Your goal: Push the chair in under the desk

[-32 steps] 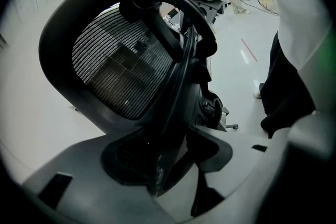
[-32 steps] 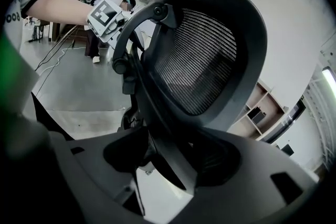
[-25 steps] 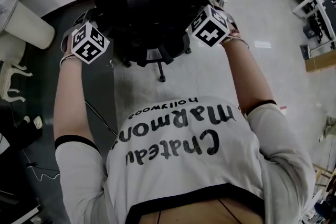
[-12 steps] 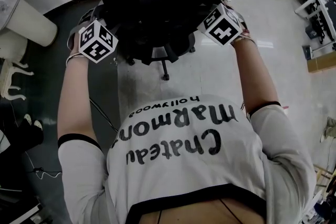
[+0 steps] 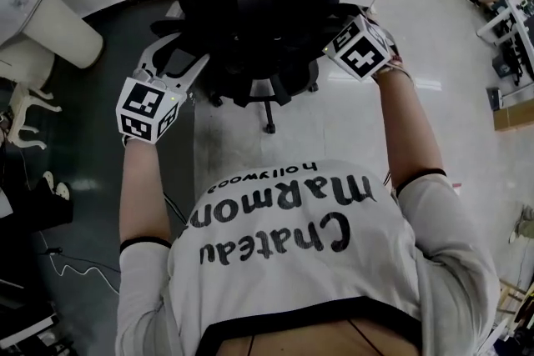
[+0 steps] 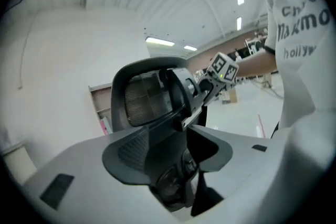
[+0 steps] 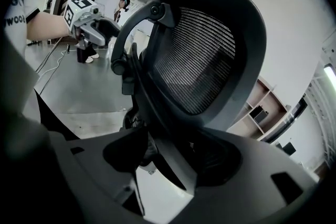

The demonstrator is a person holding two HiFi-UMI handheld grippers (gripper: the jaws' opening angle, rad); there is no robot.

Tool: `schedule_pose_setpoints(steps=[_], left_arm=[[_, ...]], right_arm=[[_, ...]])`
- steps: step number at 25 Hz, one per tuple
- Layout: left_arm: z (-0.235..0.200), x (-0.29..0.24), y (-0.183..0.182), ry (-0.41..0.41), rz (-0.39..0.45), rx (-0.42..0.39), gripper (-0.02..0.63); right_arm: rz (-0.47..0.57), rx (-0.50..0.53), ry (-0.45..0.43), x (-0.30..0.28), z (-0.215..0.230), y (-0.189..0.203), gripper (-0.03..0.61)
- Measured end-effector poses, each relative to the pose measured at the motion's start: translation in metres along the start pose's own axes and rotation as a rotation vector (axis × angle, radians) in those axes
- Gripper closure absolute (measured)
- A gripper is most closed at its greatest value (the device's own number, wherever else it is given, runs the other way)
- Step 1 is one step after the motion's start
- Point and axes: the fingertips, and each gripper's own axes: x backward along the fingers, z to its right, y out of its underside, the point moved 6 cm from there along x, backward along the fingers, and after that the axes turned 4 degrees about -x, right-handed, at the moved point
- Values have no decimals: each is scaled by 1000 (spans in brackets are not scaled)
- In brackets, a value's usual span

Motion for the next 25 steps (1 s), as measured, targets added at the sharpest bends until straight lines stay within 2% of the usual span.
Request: schedule_pose_setpoints(steps=[3,5,10,12,15,17,19,21,22,25], left_arm=[[31,14,-18,33,137,207,477],[51,15,-29,58,200,301,497],[90,11,-58,65,205,302,499],[99,14,-67,38,227,355,518],[103,21,-72,-54,244,470,577],[104,27,-75,-102,262,536,584],[108,34,-78,-131,276,570,584],[116,41,-80,-156,269,563,584],[121,42,-79,-164,258,553,584],[139,44,-76,-163,203,521,584]], right_arm=[[11,3,0,1,-1,0,298],[17,1,0,1,-2,1,298],[22,1,6,-1,0,0,298],[30,4,15,-2,-2,1,298],[47,-1,8,-4,-2,2,298],[61,-13,-16,-4,0,1,298],[73,-32,-28,1,2,1,312],[104,-64,-1,13,2,2,333],[127,-88,9,21,0,2,366],[188,-187,-61,46,-16,5,388]])
